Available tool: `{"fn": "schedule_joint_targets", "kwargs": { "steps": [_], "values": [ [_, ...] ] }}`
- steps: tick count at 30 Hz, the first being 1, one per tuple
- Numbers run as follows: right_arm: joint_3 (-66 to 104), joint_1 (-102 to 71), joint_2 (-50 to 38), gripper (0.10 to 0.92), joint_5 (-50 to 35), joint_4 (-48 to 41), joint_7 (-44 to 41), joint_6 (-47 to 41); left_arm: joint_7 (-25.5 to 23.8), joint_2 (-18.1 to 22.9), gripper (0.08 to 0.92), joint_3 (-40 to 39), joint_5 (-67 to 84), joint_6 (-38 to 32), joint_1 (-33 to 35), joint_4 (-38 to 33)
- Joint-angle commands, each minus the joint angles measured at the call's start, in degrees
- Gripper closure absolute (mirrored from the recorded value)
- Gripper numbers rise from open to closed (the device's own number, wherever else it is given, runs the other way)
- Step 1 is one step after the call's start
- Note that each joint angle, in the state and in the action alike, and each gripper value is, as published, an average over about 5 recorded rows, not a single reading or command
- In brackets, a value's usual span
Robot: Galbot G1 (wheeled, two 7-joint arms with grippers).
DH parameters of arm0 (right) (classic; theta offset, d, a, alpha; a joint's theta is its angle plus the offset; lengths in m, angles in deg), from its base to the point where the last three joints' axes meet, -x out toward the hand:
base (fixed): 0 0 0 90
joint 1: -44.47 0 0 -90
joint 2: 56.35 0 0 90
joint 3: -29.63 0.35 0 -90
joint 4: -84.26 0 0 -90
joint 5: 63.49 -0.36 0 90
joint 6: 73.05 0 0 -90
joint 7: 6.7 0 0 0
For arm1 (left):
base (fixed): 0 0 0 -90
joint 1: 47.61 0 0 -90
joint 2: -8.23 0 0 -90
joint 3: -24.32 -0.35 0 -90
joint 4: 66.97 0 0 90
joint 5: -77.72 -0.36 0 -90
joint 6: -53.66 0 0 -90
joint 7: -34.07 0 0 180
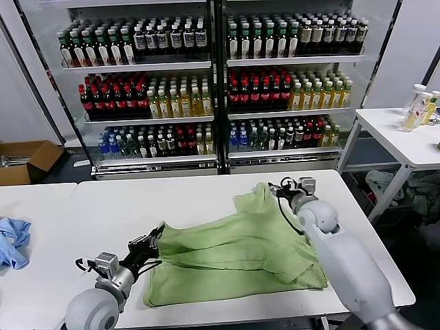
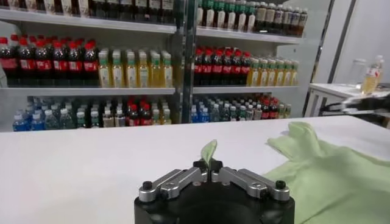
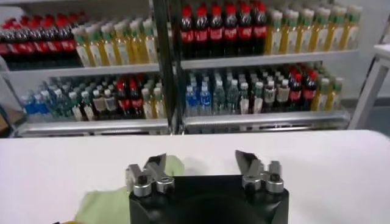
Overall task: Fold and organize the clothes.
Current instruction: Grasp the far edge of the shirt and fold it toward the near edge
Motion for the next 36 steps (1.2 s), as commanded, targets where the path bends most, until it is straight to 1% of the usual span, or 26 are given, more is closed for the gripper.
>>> {"fn": "schedule_joint_targets", "kwargs": {
  "steps": [1,3,6,19,22,28,31,36],
  "values": [
    [-4.72,7.71,6.22,0.209,1.03,-15.53,-0.87,-0.26,-0.01,-0.05,0.912,0.03,-0.24,-0.1,0.73,-0.55],
    [-5.01,7.45,6.28,0.211,1.0,-15.61,-1.0,-0.26,0.0,-0.03,0.912,0.05,-0.24,-0.12,0.83,-0.65],
    [-5.29,7.14,6.21,0.262,0.83,-15.44,-1.04,-0.27,0.02,0.03,0.912,0.09,-0.25,-0.11,1.01,-0.82],
    [-5.32,5.61,4.54,0.64,-0.55,-11.68,-1.96,-0.18,0.08,0.65,0.912,0.13,-0.49,-0.17,1.91,-1.47],
    [-4.71,3.99,3.59,0.727,-0.17,-8.23,-1.91,0.59,0.05,0.74,0.912,0.28,-0.52,-0.29,2.26,-1.62],
    [-2.9,-1.93,-0.68,0.889,1.07,3.43,-1.83,3.62,0.02,0.89,0.912,0.46,-0.51,-0.42,2.35,-1.75],
    [-1.43,-5.1,-3.2,0.919,0.79,9.1,-1.72,4.15,0.01,0.88,0.912,0.56,-0.48,-0.46,2.22,-1.78],
    [2.12,-11.22,-6.82,0.919,0.26,19.38,-1.6,4.09,-0.05,1.02,0.912,1.01,-0.4,-0.61,2.56,-1.84]
  ]
}}
